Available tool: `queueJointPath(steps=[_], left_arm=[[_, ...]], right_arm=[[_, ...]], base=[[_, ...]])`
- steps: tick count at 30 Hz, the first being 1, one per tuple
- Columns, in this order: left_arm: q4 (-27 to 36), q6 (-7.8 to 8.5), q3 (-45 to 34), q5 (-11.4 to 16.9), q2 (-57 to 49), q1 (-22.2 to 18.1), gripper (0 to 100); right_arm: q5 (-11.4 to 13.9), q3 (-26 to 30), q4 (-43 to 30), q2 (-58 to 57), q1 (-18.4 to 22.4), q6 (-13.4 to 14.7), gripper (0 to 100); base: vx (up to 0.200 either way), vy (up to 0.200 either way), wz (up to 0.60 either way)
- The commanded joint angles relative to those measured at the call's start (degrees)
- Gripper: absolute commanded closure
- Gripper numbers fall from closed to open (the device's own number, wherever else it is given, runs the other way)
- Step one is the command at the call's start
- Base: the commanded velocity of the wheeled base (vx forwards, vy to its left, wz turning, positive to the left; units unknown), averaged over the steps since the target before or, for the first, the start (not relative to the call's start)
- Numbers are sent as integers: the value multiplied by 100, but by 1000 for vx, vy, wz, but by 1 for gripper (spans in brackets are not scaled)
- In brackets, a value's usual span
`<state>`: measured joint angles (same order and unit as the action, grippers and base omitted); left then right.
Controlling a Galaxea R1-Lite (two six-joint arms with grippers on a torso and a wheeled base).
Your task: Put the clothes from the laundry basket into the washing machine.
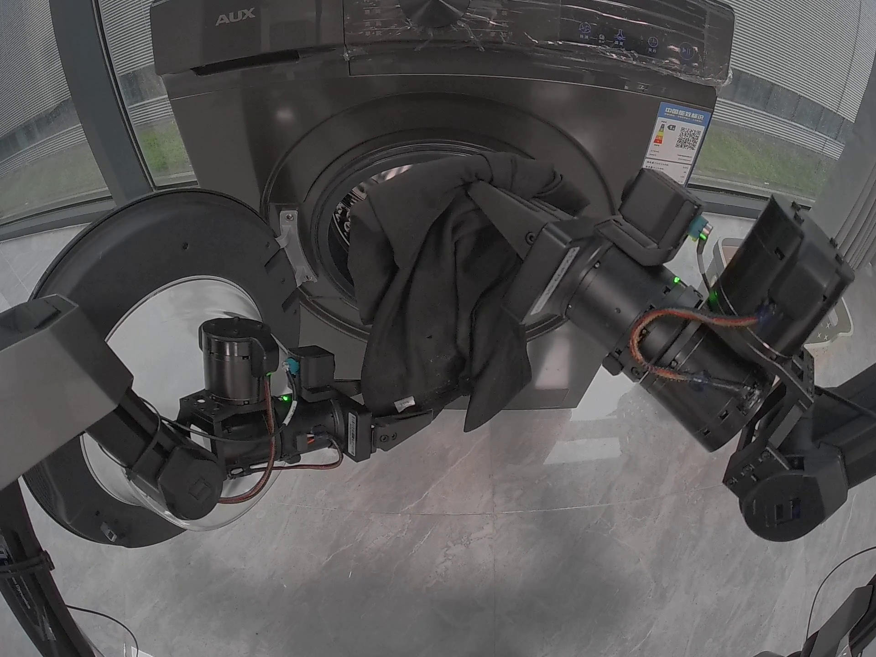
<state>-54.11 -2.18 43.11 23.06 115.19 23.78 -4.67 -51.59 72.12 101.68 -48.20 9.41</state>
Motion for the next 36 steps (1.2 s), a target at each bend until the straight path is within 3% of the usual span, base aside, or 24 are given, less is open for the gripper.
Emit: queueJointPath(steps=[1,2,3,9,15,22,25,26,32,36], left_arm=[[-117,-37,163,-4,276,3,0],[-178,-45,181,-4,311,12,0],[-240,-54,198,-13,346,12,100],[-767,-204,207,-4,487,74,100],[-1110,-212,49,14,487,100,100],[-1787,-142,-953,23,-260,197,100],[-2481,-195,-1814,49,-673,373,100],[-2657,-212,-1964,49,-708,434,100],[-3202,-230,-1876,-4,-664,548,100],[-3219,-441,-1533,5,-691,513,100]], right_arm=[[1,44,4,1,-5,-1,100],[1,53,4,1,-5,-1,100],[1,61,4,1,-5,-1,100],[1,88,4,10,-5,-1,100],[1,88,4,18,13,8,100],[71,158,4,229,188,-1,100],[115,290,57,352,276,-1,100],[115,281,92,396,276,-1,0],[71,527,83,519,311,-9,0],[71,817,92,519,329,-45,0]], base=[[0,0,0],[0,0,0],[0,0,0],[0,0,0],[0,0,0],[0,0,0],[0,0,0],[0,0,0],[0,0,0],[0,0,0]])
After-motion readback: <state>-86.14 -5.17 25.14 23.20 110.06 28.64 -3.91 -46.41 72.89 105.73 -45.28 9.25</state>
